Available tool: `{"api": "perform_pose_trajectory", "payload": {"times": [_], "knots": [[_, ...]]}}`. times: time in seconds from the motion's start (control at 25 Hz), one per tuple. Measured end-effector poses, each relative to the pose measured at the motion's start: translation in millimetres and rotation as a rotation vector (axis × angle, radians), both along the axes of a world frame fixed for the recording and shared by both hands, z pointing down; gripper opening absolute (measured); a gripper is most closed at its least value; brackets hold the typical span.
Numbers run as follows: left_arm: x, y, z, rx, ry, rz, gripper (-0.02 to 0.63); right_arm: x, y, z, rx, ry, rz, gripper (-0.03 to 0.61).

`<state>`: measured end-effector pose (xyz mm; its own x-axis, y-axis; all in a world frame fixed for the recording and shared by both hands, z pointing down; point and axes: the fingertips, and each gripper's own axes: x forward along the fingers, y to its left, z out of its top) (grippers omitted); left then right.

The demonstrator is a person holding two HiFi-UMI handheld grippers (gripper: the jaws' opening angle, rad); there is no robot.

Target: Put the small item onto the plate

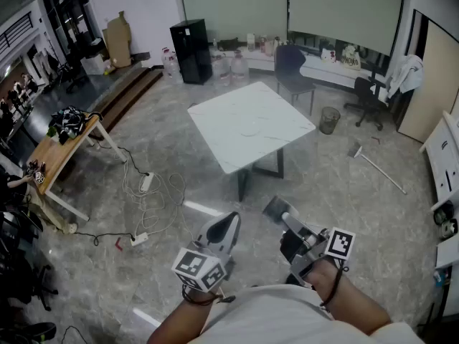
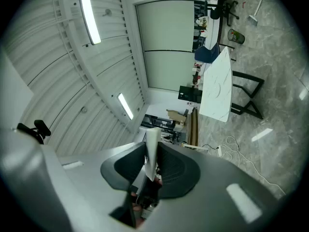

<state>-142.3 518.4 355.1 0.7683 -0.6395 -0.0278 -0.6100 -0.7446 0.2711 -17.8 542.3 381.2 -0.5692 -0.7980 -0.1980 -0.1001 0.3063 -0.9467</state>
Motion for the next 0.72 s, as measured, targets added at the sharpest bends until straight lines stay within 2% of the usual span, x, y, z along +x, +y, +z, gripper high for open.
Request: {"api": "perform_pose_trajectory", "payload": {"times": [0.72], "knots": [[-15,-8,4,-0.002,0.009,-0.012,0.005,-13,-8,3,-0.007,0.014,-0.004,0.080]]}}
